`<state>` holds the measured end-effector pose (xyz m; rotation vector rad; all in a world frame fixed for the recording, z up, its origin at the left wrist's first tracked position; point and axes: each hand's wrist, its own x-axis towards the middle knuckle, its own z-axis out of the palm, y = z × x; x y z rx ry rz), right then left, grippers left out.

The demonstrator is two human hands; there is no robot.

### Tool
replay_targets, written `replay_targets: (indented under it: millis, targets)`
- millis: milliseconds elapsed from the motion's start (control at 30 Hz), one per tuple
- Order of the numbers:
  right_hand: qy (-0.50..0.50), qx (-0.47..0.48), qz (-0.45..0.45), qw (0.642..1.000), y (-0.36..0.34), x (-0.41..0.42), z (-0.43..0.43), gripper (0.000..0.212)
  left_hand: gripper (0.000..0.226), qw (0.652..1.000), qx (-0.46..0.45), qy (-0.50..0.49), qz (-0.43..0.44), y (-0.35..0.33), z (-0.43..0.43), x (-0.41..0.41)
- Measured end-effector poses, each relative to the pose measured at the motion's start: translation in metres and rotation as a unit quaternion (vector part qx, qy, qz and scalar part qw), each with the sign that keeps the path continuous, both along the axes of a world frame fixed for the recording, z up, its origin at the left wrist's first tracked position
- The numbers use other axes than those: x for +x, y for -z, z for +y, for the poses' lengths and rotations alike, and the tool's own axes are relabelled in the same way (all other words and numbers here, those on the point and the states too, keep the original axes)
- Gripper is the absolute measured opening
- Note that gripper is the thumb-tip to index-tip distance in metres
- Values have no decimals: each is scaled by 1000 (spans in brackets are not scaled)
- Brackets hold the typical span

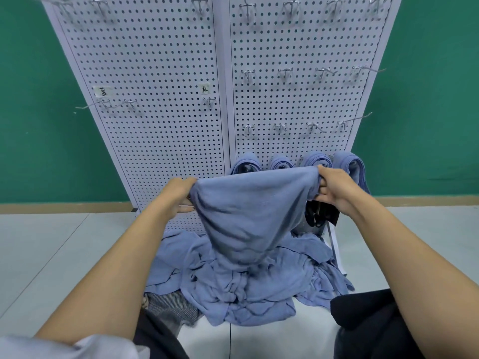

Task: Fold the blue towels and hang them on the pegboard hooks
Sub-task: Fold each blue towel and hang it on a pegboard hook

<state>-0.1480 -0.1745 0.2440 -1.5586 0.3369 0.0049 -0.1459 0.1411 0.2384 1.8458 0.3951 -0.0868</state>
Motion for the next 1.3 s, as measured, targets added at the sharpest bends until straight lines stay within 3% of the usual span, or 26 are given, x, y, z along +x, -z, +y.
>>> replay_targets:
  millis: [200,367,467,567,700,833,967,1067,1133,1233,1300]
  targets:
    - [-28,124,-21,992,-2,2,-7,21,27,969,-241,28,55,-9,12,-1]
    - [-130,59,-68,987,0,3,-8,19,11,942,-333,47,2,-19,17,-1]
    - [-101,-14,-71,992,3,3,-6,23,13,959,-277,59,-11,-19,20,-1]
    - [-59,-80,-66,993,7,4,-7,25,17,989,-132,60,13,-15,22,-2]
    - [-23,-87,-61,994,10,6,-8,17,15,1000,-8,23,-10,-9,20,-2]
    - [28,-79,-52,995,11,5,-11,23,15,997,-51,-37,-50,-10,21,-1]
    - [27,-76,-67,995,9,1,-10,7,11,993,-86,-34,-67,-12,23,-3]
    - [8,-58,-81,995,8,0,-12,12,4,991,-107,-19,-76,-15,23,-5]
    - [-8,-58,-77,995,8,0,-13,11,6,992,-92,-2,-82,-17,23,-6]
    - [-28,-96,-73,992,12,2,-14,32,21,995,-33,23,-89,-15,21,-6]
    - [-31,-147,-82,985,14,2,-13,35,28,995,19,27,-91,-11,21,-5]
